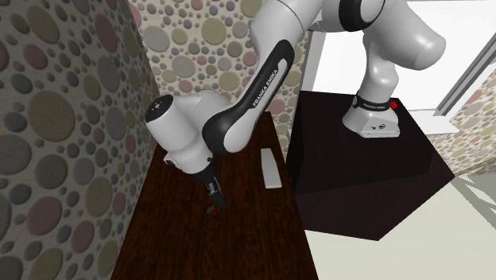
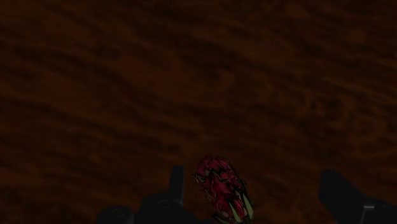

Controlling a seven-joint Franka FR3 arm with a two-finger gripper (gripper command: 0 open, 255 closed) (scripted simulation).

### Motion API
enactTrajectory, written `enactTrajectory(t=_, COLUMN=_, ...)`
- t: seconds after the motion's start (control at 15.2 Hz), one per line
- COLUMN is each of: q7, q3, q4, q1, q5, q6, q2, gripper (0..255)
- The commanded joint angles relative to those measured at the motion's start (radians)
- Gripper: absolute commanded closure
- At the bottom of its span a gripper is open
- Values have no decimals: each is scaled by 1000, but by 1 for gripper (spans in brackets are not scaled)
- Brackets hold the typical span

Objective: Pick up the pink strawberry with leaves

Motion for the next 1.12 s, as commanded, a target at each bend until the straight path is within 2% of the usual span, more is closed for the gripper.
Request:
enactTrajectory(t=0.0, q7=-3, q3=-3, q4=59, q1=16, q5=-6, q6=-7, q2=56, gripper=0)
enactTrajectory(t=0.53, q7=-6, q3=-12, q4=93, q1=25, q5=-13, q6=29, q2=126, gripper=0)
enactTrajectory(t=0.59, q7=-6, q3=-12, q4=93, q1=25, q5=-13, q6=29, q2=127, gripper=255)
enactTrajectory(t=1.06, q7=-5, q3=-12, q4=93, q1=25, q5=-13, q6=30, q2=127, gripper=255)
